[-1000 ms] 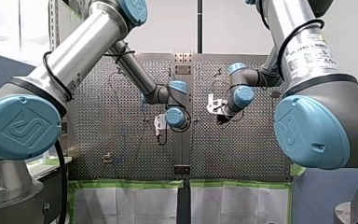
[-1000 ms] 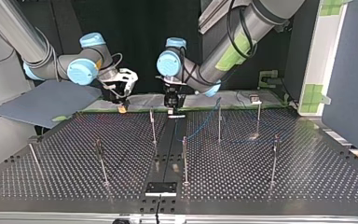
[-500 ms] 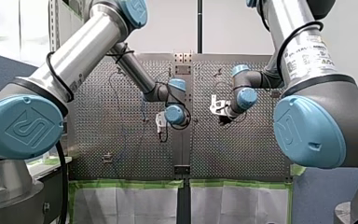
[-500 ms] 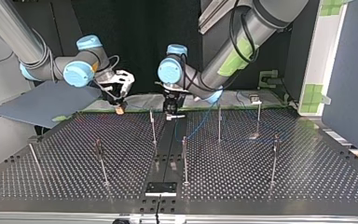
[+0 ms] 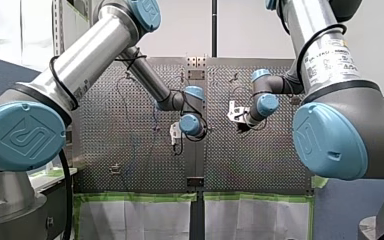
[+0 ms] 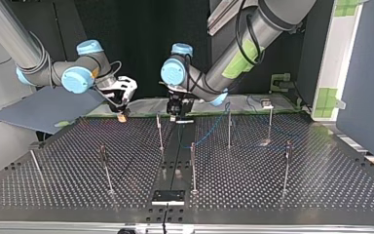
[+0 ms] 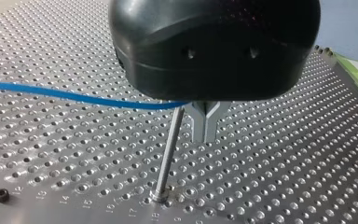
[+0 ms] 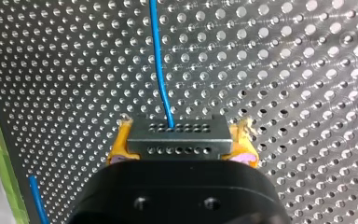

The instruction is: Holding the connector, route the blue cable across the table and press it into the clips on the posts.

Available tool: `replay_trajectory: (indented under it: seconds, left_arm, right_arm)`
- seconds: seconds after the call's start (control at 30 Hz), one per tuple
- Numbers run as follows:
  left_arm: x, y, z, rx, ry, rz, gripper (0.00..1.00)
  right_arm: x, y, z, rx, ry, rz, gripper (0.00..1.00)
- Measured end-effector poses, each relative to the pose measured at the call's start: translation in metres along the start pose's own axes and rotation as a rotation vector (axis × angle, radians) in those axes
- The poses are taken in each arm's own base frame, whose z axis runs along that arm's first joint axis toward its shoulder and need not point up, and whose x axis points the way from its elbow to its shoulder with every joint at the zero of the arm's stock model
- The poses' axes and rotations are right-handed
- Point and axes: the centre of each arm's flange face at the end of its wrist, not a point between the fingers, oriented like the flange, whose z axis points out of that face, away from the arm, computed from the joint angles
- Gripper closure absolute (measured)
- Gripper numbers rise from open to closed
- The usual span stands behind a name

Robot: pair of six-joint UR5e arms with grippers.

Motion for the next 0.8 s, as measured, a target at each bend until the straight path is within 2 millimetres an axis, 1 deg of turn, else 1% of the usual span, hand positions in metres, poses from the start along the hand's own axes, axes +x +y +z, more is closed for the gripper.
replay_trajectory:
  seconds: [0.27,0.43,0.57,0.63,0.8]
  left_arm:
    - [-0.002,0.003,0.007,0.005,-0.024,-0.02,1.0]
    - [0.007,0.004,0.017,0.006,-0.006,-0.015,1.0]
    - [0.013,0.007,0.029,-0.005,0.004,-0.013,1.0]
    - [0.01,0.009,0.035,-0.012,0.005,-0.013,1.0]
    - [-0.005,0.015,0.047,-0.032,0.003,-0.015,1.0]
  right_arm:
    - [0.001,0.01,0.001,-0.014,0.004,0.005,1.0]
    - [0.0,0.016,0.007,-0.021,0.011,0.006,1.0]
    - [-0.003,0.02,0.015,-0.023,0.011,0.007,1.0]
    - [-0.002,0.022,0.019,-0.024,0.016,0.007,1.0]
    - [0.005,0.027,0.029,-0.028,0.033,0.007,1.0]
